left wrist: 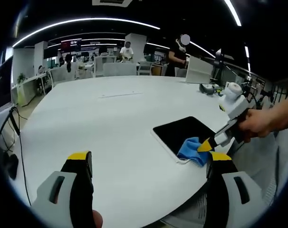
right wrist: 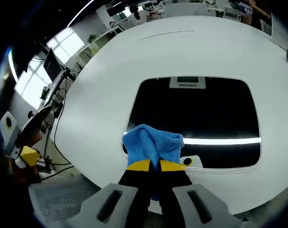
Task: Wipe the mirror surface with the cleaning cloth until all visible marks leave the cleaned area.
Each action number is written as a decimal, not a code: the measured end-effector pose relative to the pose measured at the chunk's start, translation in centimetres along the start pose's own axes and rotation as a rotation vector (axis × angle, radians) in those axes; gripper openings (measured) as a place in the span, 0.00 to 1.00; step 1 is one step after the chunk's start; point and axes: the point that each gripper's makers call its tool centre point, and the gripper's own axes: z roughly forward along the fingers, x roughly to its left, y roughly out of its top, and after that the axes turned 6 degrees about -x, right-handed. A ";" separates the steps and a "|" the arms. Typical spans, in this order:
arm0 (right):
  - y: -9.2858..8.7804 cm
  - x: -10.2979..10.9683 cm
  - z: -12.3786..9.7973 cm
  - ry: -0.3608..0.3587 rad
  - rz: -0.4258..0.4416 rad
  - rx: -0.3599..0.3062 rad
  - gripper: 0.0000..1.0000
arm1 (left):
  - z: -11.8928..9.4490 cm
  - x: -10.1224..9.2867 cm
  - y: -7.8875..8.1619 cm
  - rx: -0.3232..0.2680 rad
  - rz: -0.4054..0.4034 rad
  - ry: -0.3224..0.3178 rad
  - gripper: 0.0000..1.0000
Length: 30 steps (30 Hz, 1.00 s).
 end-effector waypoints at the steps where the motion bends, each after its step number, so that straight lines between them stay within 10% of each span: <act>1: 0.0 0.0 0.0 0.001 -0.001 0.002 0.00 | 0.0 -0.1 -0.1 0.002 0.001 -0.002 0.99; 30: 0.6 -2.8 -0.8 0.018 0.027 0.027 0.00 | 0.9 -0.5 0.0 0.009 -0.002 0.000 0.98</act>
